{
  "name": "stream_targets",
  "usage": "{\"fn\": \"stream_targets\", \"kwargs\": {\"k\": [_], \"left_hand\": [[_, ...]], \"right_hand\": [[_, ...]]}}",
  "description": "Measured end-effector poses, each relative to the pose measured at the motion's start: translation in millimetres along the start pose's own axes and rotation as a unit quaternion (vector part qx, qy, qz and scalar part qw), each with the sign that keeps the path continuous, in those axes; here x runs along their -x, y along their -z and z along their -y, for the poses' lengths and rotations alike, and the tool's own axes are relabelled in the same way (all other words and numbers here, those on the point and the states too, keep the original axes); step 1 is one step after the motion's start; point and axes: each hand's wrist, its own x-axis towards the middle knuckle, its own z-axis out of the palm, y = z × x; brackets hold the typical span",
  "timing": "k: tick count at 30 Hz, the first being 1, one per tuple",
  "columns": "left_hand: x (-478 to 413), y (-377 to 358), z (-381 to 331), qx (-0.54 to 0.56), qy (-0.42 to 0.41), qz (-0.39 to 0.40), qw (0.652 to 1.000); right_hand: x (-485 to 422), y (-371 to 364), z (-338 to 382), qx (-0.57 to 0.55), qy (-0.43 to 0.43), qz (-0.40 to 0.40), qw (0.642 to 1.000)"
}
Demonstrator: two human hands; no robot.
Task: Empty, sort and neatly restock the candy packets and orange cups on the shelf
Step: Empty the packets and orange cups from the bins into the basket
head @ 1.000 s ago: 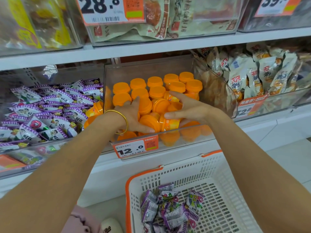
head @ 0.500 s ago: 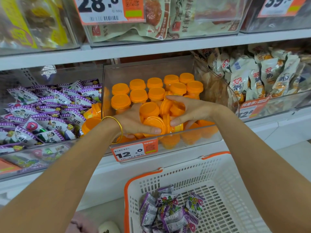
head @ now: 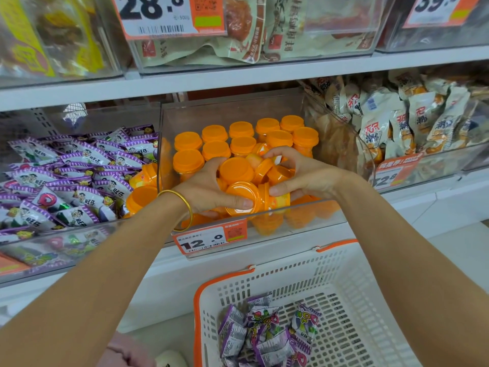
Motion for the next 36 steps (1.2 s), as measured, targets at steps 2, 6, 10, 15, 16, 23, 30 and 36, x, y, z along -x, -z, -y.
{"fn": "stream_targets", "kwargs": {"k": [2,6,10,15,16,23,30,36], "left_hand": [[5,-1,-4,-0.006,-0.010,-0.002,1.000],[2,-1,-2,-0.014,-0.092,-0.032,0.995],[3,3,-19,0.027,-0.158,-0.081,0.984],[1,11,-35,0.060,-0.168,-0.075,0.981],[3,10,-37,0.078,-0.171,-0.074,0.979],[-4,-35,-31,0.160,-0.189,-0.154,0.957],[-2,-56,-30,0.151,-0.226,-0.178,0.946],[37,-88,-52,0.109,-0.340,-0.177,0.917]], "right_hand": [[4,0,4,0.006,0.019,-0.014,1.000],[10,2,11,0.038,0.056,-0.041,0.997],[15,5,14,0.003,0.068,-0.047,0.997],[18,4,9,-0.075,0.101,-0.049,0.991],[20,4,11,-0.081,0.111,-0.057,0.989],[31,-10,22,-0.114,0.116,-0.077,0.984],[44,-15,9,-0.102,0.124,-0.123,0.979],[103,-21,-4,-0.109,0.174,-0.185,0.961]]}}
